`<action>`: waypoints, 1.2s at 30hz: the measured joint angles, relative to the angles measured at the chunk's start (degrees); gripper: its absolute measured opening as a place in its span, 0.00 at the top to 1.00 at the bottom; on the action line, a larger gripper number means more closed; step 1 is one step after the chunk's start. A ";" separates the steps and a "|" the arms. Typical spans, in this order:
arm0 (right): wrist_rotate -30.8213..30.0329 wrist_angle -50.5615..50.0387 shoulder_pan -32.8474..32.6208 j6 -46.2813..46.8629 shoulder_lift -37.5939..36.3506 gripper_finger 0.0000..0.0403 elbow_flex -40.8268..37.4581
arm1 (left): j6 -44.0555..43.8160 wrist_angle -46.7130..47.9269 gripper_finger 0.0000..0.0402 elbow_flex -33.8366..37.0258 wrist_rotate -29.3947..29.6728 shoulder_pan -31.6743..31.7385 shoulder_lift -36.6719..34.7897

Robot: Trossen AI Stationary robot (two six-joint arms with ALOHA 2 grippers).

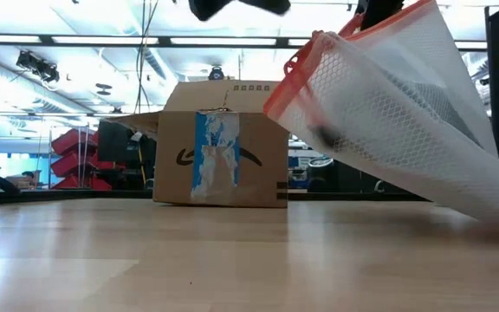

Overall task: Unpack boxes
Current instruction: Close the transparent zip bag

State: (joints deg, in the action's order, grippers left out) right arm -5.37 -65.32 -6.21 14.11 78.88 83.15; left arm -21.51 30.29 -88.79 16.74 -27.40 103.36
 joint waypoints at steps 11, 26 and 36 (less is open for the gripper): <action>1.17 -0.05 -0.47 1.09 -0.01 1.00 0.00 | 10.47 -0.80 0.63 0.04 2.72 -0.10 3.98; 2.35 -0.89 -0.70 1.34 -0.03 0.98 0.72 | 13.37 -3.50 0.66 -0.53 -3.93 2.95 8.72; 4.66 -3.75 -1.53 2.02 -0.03 0.92 3.21 | 5.91 -9.61 0.88 -2.67 -7.99 3.83 9.47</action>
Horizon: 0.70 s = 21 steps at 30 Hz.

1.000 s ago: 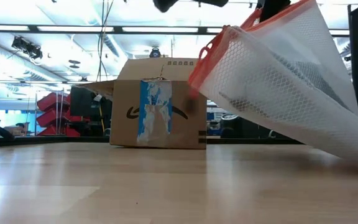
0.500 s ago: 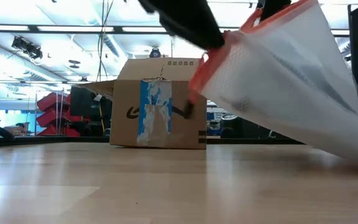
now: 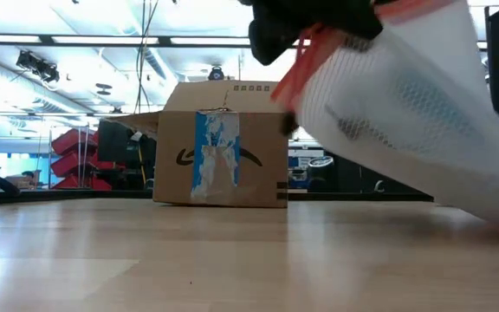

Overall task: Unpack boxes
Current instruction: Close the transparent zip bag

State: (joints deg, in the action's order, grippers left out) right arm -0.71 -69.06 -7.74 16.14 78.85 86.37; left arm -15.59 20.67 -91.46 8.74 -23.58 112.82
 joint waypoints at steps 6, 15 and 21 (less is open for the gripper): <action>0.58 -4.40 -0.12 1.53 0.00 0.79 5.32 | -1.14 -1.56 0.94 -4.47 -1.13 -0.10 0.21; -0.85 -13.42 -3.28 6.79 -0.09 0.46 17.45 | 0.83 -2.61 0.94 -11.36 0.44 0.35 0.16; -9.23 -12.40 -14.58 14.32 2.21 0.39 19.29 | -0.36 -5.12 0.94 -12.36 2.96 1.92 0.14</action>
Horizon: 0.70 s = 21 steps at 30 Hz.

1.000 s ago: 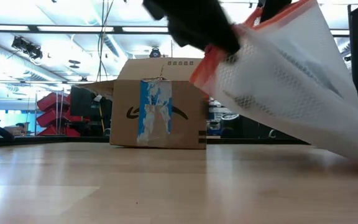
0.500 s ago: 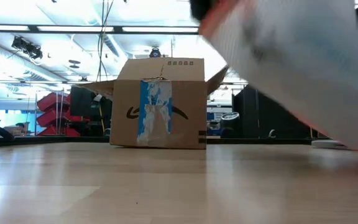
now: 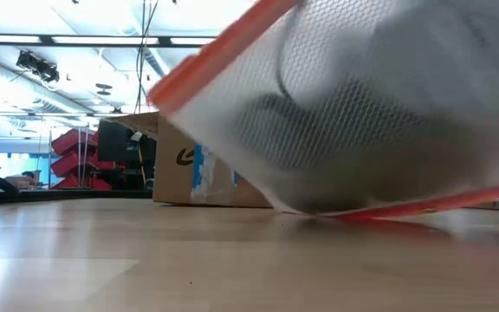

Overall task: Unpack boxes
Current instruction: Close the transparent zip bag

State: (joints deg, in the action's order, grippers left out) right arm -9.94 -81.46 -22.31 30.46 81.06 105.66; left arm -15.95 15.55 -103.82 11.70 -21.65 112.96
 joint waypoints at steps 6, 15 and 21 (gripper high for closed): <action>-10.64 1.29 -11.67 7.49 3.63 0.37 -0.12 | -0.72 -2.84 0.94 -1.60 1.26 2.08 0.02; -20.60 0.61 -21.54 11.88 7.38 0.38 -0.25 | -1.02 0.03 0.94 -6.20 2.17 3.98 0.03; -21.76 1.13 -19.49 8.10 7.97 0.44 -0.23 | -2.41 2.07 0.92 -9.50 3.94 4.04 0.06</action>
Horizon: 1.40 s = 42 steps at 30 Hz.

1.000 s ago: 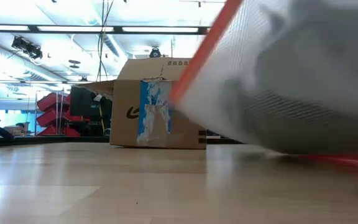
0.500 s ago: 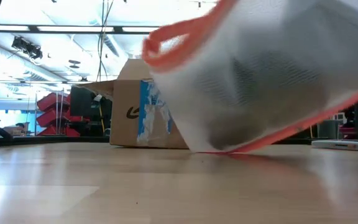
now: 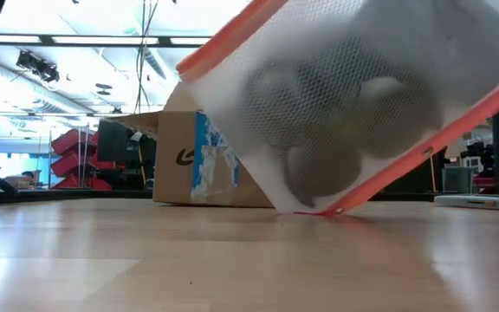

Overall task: Unpack boxes
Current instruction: Close the transparent zip bag

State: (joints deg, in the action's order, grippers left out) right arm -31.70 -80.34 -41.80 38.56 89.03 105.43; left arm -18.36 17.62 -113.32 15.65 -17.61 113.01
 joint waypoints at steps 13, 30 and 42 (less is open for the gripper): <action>0.55 -1.52 3.62 -0.32 1.29 0.77 -0.02 | -1.91 4.06 0.90 -0.54 1.11 0.40 -2.39; 7.08 -3.02 7.21 -1.79 1.03 1.00 -0.11 | 1.13 13.40 0.90 -0.65 -0.31 -0.50 -6.96; 8.19 -2.37 8.56 -3.26 0.74 1.00 -0.11 | 2.31 14.28 0.85 -0.57 2.06 -1.09 -5.74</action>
State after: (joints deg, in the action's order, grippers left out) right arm -23.51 -82.70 -33.25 35.30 89.78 105.32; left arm -16.05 31.90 -113.89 17.71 -18.70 107.27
